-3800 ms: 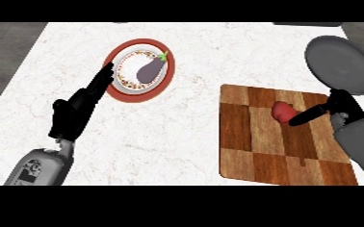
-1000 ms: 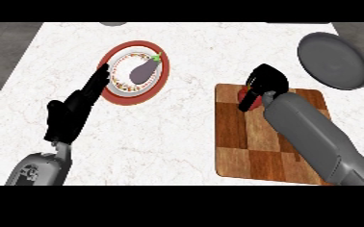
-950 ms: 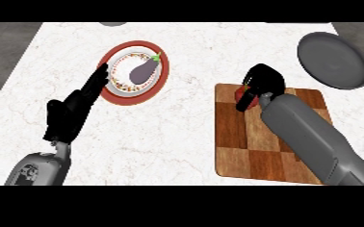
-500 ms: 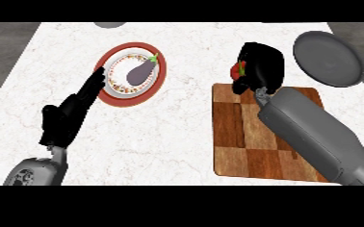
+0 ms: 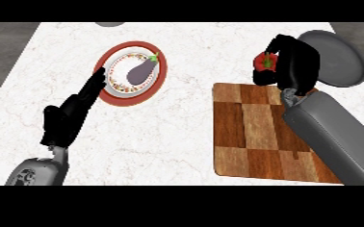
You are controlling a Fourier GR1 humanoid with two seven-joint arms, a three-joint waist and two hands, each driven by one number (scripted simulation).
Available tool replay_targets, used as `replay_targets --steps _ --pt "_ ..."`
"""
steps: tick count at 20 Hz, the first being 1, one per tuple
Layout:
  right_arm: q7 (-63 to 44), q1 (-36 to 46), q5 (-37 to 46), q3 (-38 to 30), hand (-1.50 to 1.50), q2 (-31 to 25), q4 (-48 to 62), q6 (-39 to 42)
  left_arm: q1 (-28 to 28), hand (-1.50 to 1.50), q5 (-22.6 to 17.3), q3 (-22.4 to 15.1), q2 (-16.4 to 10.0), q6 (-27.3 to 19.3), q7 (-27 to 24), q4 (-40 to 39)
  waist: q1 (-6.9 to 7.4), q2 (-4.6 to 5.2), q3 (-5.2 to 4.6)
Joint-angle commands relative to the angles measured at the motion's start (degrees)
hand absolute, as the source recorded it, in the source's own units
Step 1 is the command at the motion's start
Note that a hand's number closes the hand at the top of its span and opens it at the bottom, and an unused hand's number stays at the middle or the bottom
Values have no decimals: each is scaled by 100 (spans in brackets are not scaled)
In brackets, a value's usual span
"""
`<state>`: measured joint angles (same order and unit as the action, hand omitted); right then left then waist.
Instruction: Pick the bell pepper from the cutting board and place it in the pan
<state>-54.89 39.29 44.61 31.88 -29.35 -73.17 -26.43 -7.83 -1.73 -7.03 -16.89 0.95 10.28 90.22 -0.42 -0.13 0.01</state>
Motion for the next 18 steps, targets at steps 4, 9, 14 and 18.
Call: replay_targets --steps 4,9,14,18 --pt "1363 -249 -722 -1262 150 -30 921 -1187 -187 0 102 -10 186 -57 57 -33 95 50 6" --pt "2818 -75 -1148 -1916 150 -155 2399 -1206 -159 0 73 9 170 42 404 407 170 51 8" --pt "3754 85 -1159 -2467 150 -307 3680 -1799 -132 0 89 90 151 170 137 243 204 76 10" --pt "4494 660 -1276 -2826 150 -194 4814 -1854 -97 0 223 -155 385 94 383 463 266 86 14"
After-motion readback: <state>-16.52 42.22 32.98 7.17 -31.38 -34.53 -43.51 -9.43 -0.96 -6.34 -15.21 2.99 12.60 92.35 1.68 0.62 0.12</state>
